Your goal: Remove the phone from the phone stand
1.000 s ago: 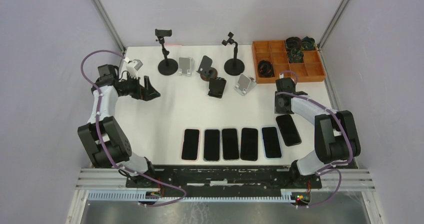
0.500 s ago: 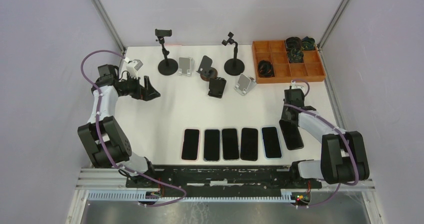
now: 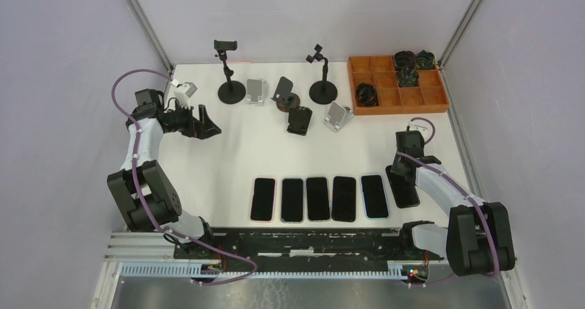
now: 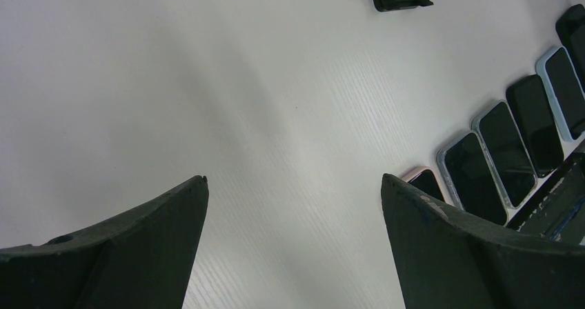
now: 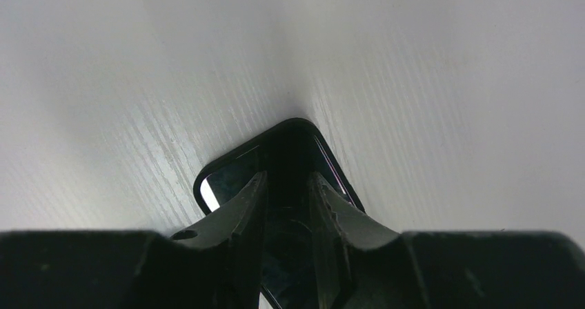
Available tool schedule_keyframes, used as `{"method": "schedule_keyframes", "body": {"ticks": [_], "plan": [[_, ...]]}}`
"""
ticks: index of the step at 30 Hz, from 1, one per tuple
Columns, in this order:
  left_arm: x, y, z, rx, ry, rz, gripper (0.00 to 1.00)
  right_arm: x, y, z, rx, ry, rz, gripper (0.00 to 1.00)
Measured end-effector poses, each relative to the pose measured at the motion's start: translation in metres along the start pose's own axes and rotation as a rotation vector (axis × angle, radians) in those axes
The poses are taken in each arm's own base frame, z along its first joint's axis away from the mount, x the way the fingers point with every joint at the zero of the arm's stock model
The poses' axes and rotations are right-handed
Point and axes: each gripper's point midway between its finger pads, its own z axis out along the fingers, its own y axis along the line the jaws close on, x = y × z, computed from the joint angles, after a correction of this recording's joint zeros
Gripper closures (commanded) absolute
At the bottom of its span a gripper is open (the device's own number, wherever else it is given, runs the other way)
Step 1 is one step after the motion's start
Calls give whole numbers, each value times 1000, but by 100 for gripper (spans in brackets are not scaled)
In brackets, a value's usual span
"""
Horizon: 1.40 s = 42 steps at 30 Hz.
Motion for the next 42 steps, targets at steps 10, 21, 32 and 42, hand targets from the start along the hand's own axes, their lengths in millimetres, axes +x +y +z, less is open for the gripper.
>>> {"method": "schedule_keyframes", "body": {"ticks": [10,21,32,42], "plan": [[0,0,0,0,-1,0,0,-69,23,5,-32,-65,13,60],[-1,-3,-2,0,-1,0,0,-24,4,35,-9,26,38,63],[0,-3,-2,1,1,-3,0,-8,-2,21,-44,-47,107,69],[-3,-6,-6,-4,-9,11,0,-8,-19,16,20,-27,159,55]]}}
